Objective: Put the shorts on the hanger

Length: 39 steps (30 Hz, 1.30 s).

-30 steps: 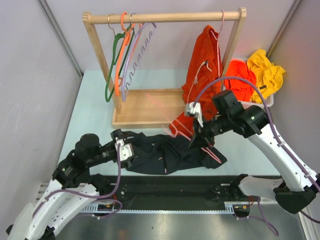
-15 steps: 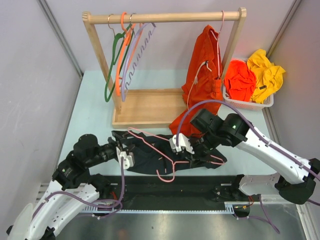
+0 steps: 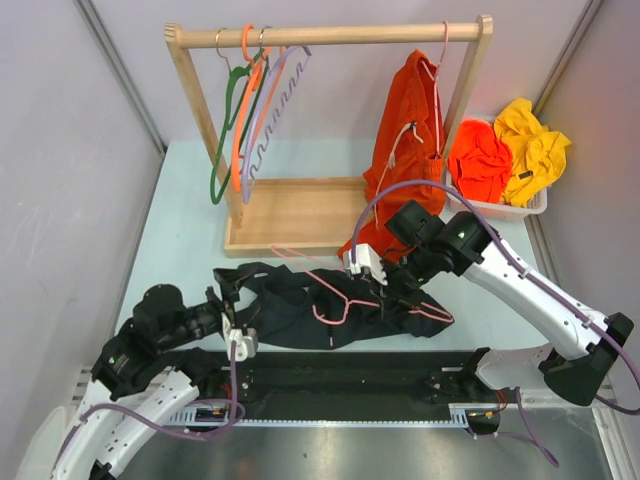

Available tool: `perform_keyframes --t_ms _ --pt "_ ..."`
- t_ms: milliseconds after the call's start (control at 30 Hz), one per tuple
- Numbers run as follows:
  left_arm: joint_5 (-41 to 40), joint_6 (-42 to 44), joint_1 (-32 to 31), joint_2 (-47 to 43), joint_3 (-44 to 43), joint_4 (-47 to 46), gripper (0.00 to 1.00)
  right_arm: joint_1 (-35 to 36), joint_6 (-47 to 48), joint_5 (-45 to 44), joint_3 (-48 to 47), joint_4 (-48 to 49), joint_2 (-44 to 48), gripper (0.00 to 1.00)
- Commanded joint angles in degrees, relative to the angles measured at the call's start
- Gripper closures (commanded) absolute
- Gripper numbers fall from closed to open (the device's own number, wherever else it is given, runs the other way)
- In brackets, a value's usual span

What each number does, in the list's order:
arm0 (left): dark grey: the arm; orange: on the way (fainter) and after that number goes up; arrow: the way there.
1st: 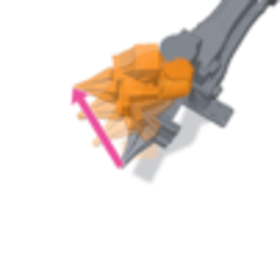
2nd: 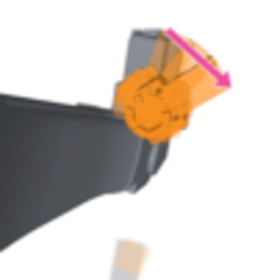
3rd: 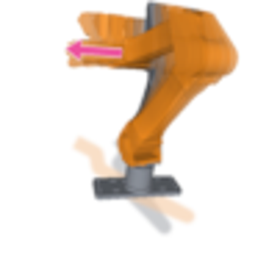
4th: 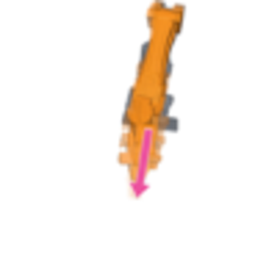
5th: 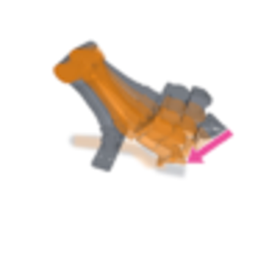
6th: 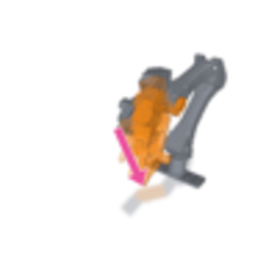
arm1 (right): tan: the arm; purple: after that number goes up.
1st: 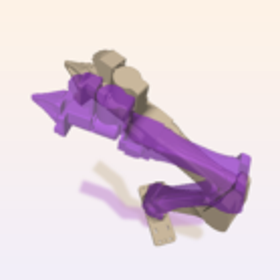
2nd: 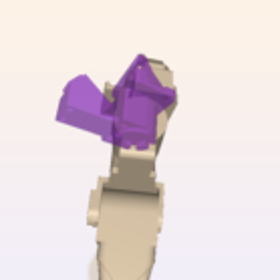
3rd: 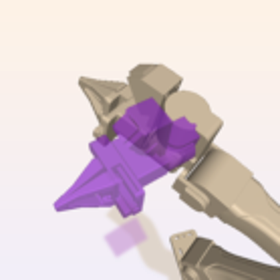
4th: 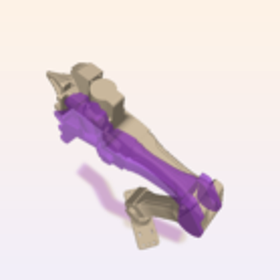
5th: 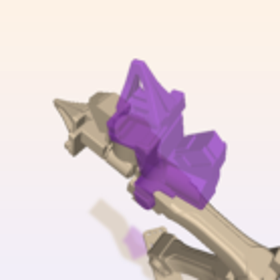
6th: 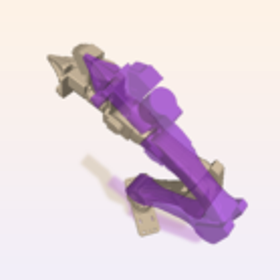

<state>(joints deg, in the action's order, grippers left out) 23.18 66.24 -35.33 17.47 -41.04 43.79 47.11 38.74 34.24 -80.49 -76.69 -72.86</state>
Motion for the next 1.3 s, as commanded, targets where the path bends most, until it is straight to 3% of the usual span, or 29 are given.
perform_keyframes --t_ms 0,167,300,400,433,500,533,600,633,767,1033,1267 --pt "1.4 0.8 0.2 -1.7 -1.3 1.7 0.14 1.0 -0.6 3.4 -1.9 -0.5 0.1 1.00" --pt "3.1 0.4 0.2 7.3 -2.2 -4.4 0.14 6.6 1.4 0.4 -2.3 -0.1 -0.4 1.00" --pt "5.8 3.6 0.1 11.6 -2.0 -4.1 0.21 8.8 2.1 -0.6 -3.8 0.0 -1.8 1.00" --pt "6.2 5.6 0.0 12.8 -0.4 -4.5 0.40 9.0 1.8 -1.2 -6.2 0.4 -2.9 1.00" --pt "6.4 5.7 -0.1 13.2 -0.4 -3.7 0.61 9.0 1.5 -2.0 -6.5 0.9 -3.1 1.00" --pt "7.6 5.2 0.0 14.3 -1.0 -2.0 0.89 8.4 -0.5 -3.6 -7.0 2.1 -3.4 1.00" --pt "7.7 3.7 0.0 14.5 -1.5 -2.3 0.99 8.0 -1.3 -3.8 -7.2 3.4 -3.5 0.92" --pt "7.4 -1.6 0.0 14.9 -1.7 -3.2 1.00 6.8 -3.0 -3.8 -8.1 4.1 -3.4 0.80" --pt "7.1 -2.7 0.0 15.1 -2.0 -3.3 1.00 5.7 -3.6 -3.8 -8.5 5.1 -3.3 0.62" --pt "7.0 -8.6 0.2 17.5 -4.0 -0.8 1.00 2.3 -6.6 -5.7 -9.2 8.9 -1.9 0.19" --pt "11.1 -19.5 0.8 24.3 -8.1 1.6 1.00 0.1 -8.4 -3.5 -5.3 25.2 7.6 0.10" --pt "12.3 -24.3 2.6 27.3 -8.7 1.1 1.00 2.5 -9.2 -3.4 -5.3 27.6 5.0 0.14"
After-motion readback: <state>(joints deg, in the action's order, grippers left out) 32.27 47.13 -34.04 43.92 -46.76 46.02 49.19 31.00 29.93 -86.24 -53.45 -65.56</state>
